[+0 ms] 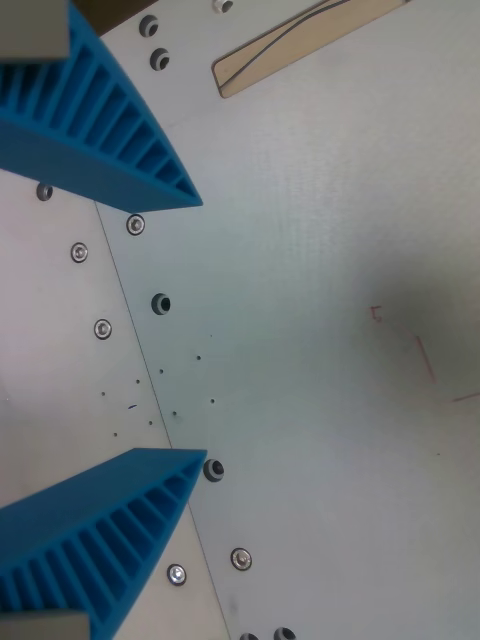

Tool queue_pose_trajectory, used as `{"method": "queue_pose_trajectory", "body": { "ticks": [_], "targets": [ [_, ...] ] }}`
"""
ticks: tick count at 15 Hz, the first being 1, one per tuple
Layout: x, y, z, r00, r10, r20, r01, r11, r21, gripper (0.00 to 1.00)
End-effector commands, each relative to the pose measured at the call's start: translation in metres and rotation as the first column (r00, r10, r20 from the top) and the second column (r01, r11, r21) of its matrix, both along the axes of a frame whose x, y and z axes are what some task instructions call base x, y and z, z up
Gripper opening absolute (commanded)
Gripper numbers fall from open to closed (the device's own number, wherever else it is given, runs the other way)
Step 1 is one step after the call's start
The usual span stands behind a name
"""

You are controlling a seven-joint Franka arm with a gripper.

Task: Rotate around gripper negative z

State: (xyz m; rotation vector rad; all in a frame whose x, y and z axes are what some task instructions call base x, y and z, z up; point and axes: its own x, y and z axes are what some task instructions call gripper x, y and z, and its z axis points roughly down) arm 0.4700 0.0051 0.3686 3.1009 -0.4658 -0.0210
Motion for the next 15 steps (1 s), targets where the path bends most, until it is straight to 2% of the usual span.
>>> {"method": "queue_pose_trajectory", "body": {
  "ticks": [1, 15],
  "targets": [
    [-0.0005, 0.0000, 0.0030, 1.000, 0.011, 0.006, -0.011, 1.000, 0.000, 1.00],
    [-0.0005, 0.0000, 0.0030, 0.985, 0.173, 0.005, -0.173, 0.985, 0.001, 1.00]
  ]
}}
